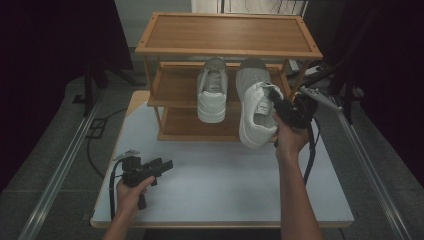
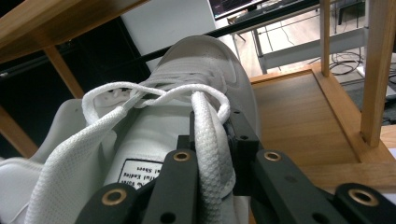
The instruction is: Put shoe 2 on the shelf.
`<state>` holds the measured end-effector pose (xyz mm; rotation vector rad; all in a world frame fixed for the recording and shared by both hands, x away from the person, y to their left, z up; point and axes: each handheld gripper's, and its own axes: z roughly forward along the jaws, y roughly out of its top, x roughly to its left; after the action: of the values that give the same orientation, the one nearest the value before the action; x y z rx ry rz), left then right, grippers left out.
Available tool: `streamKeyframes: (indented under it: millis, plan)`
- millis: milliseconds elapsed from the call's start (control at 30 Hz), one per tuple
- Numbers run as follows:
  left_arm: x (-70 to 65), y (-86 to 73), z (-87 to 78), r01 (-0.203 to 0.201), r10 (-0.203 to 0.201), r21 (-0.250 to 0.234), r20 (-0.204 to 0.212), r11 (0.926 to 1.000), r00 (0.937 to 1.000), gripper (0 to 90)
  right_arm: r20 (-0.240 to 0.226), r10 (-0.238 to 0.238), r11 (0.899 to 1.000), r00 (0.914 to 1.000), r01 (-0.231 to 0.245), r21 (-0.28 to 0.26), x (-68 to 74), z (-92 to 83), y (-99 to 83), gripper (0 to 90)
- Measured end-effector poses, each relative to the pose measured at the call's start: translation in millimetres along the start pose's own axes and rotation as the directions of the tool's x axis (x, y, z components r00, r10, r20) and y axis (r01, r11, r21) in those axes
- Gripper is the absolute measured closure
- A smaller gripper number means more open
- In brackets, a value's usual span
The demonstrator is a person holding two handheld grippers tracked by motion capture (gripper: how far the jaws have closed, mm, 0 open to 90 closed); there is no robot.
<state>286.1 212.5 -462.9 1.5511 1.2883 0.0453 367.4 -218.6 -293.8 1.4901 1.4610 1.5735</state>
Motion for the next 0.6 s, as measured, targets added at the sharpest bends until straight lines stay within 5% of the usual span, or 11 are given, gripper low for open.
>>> streamKeyframes:
  millis: [600]
  plan:
    - [0.5,0.2,-0.7,0.001,-0.001,-0.001,0.003,1.0,1.0,36.5,0.054,0.027,1.0,0.9982,-0.026,-0.011,1.3,28.0,8.7,83.0]
